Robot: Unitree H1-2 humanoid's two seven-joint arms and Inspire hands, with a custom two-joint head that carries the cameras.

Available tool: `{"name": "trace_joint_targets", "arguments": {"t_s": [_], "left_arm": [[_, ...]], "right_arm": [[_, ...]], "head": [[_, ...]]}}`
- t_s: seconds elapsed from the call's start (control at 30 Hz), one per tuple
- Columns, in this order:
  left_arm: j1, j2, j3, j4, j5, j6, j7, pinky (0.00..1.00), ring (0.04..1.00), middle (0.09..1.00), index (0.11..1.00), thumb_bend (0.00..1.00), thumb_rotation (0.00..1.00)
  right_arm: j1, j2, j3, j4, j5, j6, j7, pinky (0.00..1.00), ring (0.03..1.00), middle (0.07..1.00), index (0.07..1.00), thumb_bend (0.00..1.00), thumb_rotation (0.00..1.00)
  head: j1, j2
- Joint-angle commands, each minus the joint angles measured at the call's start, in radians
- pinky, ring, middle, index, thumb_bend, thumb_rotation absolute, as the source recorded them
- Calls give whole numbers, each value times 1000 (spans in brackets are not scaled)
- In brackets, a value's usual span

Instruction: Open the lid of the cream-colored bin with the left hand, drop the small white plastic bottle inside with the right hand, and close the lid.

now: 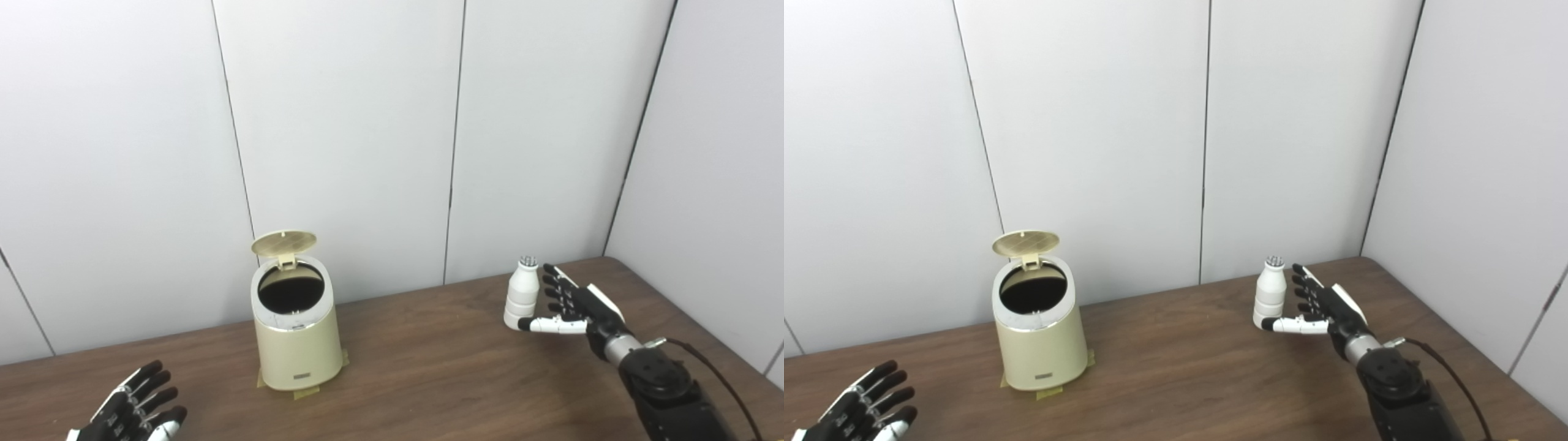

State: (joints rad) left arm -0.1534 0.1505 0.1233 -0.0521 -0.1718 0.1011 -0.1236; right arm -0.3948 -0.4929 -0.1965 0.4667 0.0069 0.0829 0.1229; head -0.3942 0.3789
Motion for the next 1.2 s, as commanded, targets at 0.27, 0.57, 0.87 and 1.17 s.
{"name": "trace_joint_targets", "arguments": {"t_s": [0.27, 0.57, 0.87, 1.17], "left_arm": [[-30, 9, 0, -59, -9, 3, 1, 709, 794, 841, 867, 479, 0], [-31, 12, -3, -71, 11, 17, 7, 715, 809, 854, 868, 473, 0], [-29, 18, -3, -71, 17, 14, 4, 710, 807, 854, 868, 450, 0], [-27, 15, -3, -77, 3, 21, -2, 741, 826, 865, 880, 432, 0]], "right_arm": [[-83, 13, -12, 82, -11, -117, -89, 822, 866, 916, 927, 858, 162], [-92, 34, -7, 83, -19, -98, -131, 816, 869, 913, 921, 834, 130], [-118, 53, 4, 143, -25, -164, -159, 735, 813, 888, 894, 839, 104], [-144, 83, -4, 177, -24, -226, -219, 598, 707, 814, 822, 794, 10]], "head": [[1, 4], [0, 11], [-3, 18], [4, 26]]}}
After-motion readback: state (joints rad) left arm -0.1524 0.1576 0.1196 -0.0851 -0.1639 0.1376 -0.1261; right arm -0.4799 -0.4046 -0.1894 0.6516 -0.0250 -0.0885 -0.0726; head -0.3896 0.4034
